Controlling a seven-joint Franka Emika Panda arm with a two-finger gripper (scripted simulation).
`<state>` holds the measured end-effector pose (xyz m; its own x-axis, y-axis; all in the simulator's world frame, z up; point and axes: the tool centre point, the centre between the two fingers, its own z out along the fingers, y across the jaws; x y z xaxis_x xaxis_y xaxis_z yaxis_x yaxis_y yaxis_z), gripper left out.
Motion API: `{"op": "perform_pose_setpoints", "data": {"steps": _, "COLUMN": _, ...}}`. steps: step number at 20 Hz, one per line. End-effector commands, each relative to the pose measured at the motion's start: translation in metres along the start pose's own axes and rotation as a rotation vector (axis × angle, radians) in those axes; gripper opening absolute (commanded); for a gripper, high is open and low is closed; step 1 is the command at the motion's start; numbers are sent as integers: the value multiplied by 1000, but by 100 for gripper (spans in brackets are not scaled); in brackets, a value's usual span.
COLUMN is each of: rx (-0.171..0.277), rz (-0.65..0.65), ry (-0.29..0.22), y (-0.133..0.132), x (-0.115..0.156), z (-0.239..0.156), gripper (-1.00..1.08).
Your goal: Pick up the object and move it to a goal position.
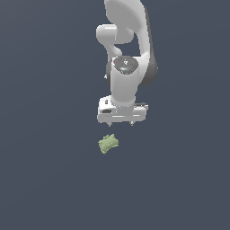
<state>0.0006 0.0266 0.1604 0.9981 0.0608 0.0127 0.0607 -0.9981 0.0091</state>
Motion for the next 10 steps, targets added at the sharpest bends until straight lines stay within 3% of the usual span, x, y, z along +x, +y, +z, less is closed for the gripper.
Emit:
{"op": "perform_pose_setpoints", "data": {"steps": 1, "rx": 0, "rz": 0, "ry": 0, "y": 0, "x": 0, "z": 0, "gripper": 100}}
{"op": "perform_pose_setpoints", "data": {"steps": 10, "rx": -31, "rz": 0, "ry": 37, "y": 11, "x": 10, "z": -18, "gripper": 100}}
